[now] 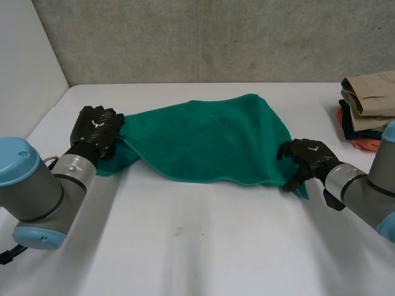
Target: Fold the laundry.
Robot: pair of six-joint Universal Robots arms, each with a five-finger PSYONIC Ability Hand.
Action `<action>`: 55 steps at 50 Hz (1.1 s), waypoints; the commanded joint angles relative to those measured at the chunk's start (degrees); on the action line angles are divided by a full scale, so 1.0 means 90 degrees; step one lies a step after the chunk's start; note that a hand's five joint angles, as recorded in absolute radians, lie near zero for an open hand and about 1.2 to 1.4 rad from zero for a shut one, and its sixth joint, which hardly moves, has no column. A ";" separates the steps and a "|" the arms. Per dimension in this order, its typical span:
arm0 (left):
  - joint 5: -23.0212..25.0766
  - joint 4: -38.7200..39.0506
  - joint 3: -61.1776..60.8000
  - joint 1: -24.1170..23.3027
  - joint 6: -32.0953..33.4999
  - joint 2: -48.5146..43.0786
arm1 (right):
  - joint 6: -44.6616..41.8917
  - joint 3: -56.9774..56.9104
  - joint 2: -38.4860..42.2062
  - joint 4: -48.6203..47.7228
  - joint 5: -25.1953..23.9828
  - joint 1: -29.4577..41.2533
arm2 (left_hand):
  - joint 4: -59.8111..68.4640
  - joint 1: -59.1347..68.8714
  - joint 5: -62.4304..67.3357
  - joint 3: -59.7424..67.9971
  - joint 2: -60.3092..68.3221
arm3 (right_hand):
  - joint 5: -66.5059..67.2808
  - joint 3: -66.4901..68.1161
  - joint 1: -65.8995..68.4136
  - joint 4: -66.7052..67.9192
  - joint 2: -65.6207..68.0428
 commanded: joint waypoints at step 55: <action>-0.0029 -0.1932 0.0485 0.0044 0.0419 0.0170 | -0.1202 0.0047 -0.0185 0.0938 0.0027 0.0023 | 0.1233 0.1571 0.1527 0.1296 0.1263 | -0.0571 -0.0573 -0.0134 -0.0577 -0.0592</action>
